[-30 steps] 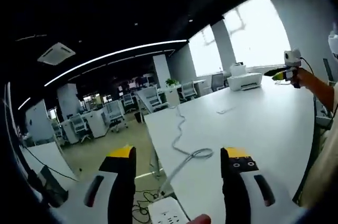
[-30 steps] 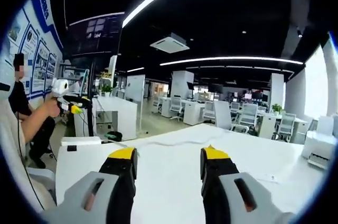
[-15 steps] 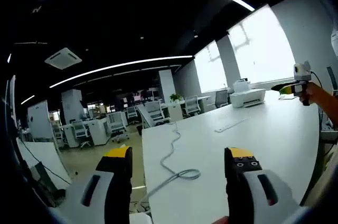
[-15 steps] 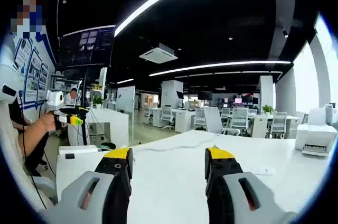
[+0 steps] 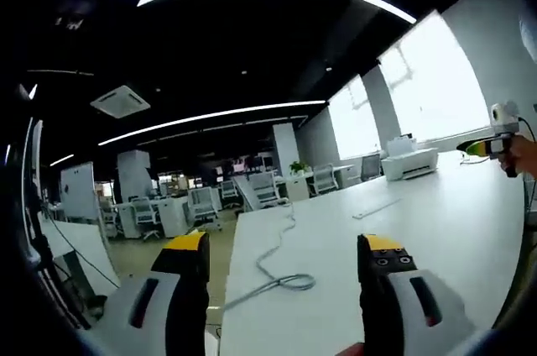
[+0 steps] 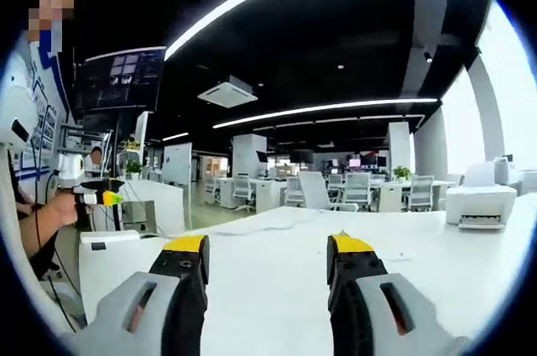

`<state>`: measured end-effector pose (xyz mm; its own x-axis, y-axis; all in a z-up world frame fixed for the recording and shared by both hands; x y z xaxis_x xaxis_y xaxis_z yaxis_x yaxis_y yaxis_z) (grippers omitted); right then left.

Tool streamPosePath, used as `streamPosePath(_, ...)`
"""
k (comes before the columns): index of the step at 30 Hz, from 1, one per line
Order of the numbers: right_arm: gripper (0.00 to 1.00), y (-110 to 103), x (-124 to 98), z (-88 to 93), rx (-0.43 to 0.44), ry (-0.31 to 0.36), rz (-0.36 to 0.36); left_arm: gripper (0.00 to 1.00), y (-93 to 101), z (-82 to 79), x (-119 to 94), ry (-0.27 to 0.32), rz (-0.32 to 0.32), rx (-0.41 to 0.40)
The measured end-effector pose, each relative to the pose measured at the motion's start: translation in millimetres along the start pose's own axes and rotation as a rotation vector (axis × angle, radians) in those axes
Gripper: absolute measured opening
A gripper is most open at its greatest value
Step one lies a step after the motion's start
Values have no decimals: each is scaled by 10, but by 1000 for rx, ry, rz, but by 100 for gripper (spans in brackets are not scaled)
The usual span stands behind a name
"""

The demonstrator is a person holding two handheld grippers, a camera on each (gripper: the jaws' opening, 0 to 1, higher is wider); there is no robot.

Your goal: Pick up the power strip scattered on the table, fix it on the side mounting bracket of the table, and press the switch

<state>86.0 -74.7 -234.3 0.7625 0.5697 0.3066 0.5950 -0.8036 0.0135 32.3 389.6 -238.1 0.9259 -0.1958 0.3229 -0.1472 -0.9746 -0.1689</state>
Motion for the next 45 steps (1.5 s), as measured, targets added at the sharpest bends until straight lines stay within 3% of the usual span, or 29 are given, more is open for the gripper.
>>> streamPosePath(4, 54, 9, -153, 43, -21, -1, 36, 76, 54, 122, -34, -3, -12, -20)
streamPosePath(7, 54, 12, -245, 39, -48, -6, 59, 76, 93, 211, -46, -9, -24, 18)
streamPosePath(25, 54, 63, -536, 221, -57, -35, 150, 76, 111, 445, -214, -67, -50, -20)
streamPosePath(37, 54, 27, -382, 250, -8, -12, 117, 76, 171, 483, -140, -80, -49, -55)
streamPosePath(45, 54, 83, -280, 230, 9, 30, 127, 76, 102, 376, -52, -53, -48, -48)
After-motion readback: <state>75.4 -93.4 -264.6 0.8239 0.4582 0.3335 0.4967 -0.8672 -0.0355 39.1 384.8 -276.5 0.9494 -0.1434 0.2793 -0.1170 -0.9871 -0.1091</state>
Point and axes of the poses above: the point that each gripper's makers call its tool centre point, and the gripper's own axes: x roughly forward along the fingers, y roughly to its right, z roughly out of its underside, the point moved 8 cm from there along -x, roughly backward along the fingers, and after that the axes turned 14 degrees about y, right-handed, at the moved point
